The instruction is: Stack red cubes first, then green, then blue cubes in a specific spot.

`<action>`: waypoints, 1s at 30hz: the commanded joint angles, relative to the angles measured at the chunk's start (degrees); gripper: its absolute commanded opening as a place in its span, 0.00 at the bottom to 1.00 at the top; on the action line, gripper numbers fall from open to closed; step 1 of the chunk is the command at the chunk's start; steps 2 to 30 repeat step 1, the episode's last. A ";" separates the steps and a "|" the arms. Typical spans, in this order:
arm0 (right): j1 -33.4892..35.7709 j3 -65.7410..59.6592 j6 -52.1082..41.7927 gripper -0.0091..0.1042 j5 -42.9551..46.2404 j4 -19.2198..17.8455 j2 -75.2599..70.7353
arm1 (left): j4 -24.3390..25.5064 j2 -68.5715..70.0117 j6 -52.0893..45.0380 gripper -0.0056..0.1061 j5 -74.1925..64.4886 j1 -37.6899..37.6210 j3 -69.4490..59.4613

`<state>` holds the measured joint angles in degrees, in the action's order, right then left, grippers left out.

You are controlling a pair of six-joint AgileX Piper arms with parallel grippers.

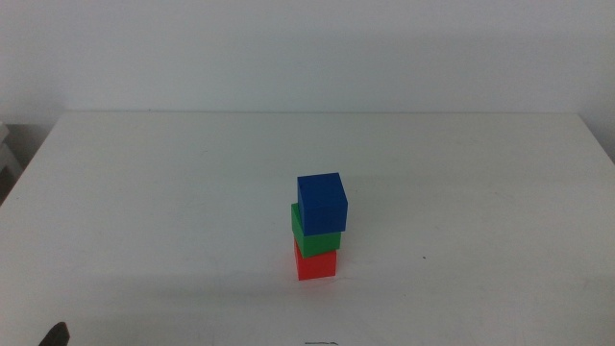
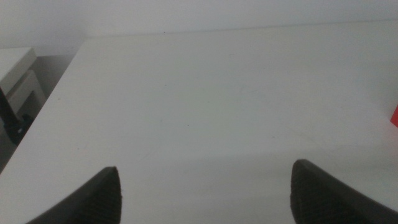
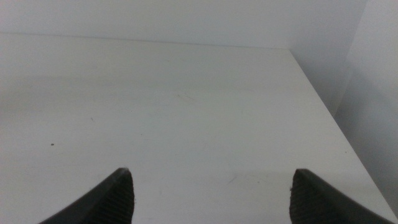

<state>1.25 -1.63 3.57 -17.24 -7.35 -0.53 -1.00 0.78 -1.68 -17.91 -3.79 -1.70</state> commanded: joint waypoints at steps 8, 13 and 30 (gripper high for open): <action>-0.36 1.01 -0.52 0.65 4.44 -0.93 -1.27 | -0.16 0.83 0.01 0.88 4.94 -0.07 0.21; -0.36 1.01 -0.52 0.65 4.44 -0.93 -1.27 | -0.16 0.83 0.01 0.88 4.94 -0.07 0.21; -0.36 1.01 -0.52 0.65 4.44 -0.93 -1.27 | -0.16 0.83 0.01 0.88 4.94 -0.07 0.21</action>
